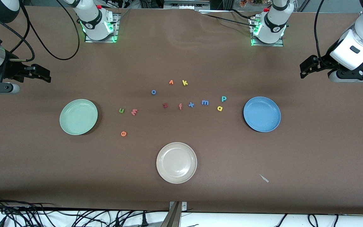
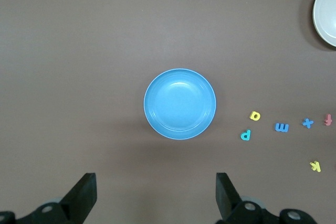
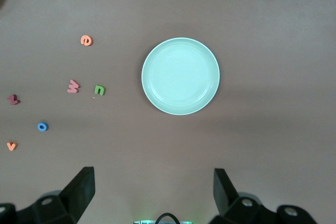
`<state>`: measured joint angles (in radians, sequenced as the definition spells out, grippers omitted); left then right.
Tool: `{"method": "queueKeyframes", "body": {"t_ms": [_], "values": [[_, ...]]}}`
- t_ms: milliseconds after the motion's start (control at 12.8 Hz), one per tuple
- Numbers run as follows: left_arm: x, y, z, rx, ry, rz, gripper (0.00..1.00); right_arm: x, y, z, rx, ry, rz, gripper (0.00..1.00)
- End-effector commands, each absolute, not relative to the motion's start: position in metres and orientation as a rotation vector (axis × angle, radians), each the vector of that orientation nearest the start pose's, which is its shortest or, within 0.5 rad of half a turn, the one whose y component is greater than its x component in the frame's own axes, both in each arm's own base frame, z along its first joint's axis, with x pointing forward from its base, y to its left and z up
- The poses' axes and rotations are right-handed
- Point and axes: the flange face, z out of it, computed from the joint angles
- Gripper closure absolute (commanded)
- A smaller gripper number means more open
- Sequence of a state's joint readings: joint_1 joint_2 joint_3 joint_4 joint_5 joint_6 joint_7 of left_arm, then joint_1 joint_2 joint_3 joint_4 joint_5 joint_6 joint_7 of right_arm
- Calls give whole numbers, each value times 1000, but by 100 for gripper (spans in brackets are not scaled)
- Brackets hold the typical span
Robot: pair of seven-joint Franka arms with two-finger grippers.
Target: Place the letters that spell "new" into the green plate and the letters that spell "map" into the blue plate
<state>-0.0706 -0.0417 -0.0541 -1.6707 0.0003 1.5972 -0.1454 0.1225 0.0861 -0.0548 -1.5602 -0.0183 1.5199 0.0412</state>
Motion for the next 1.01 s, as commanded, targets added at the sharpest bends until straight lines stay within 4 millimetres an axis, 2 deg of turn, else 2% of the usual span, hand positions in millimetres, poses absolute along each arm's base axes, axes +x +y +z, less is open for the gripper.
{"method": "queueKeyframes", "body": {"t_ms": [0,234,468,624,702,936], "values": [[540,-70,608,-3137,-41,58,0,570,50,571,-3154,-53,223,0],[540,-70,608,-3137,-41,58,0,575,70,561,-3156,-104,233,0],[540,-70,608,-3137,-41,58,0,581,77,556,-3154,-119,189,0],[540,-70,608,-3137,-41,58,0,587,99,545,-3156,-134,164,0],[540,-70,607,-3137,-41,60,0,591,110,532,-3157,-109,171,0],[540,-70,608,-3137,-41,58,0,601,162,487,-3153,-129,194,0]]}}
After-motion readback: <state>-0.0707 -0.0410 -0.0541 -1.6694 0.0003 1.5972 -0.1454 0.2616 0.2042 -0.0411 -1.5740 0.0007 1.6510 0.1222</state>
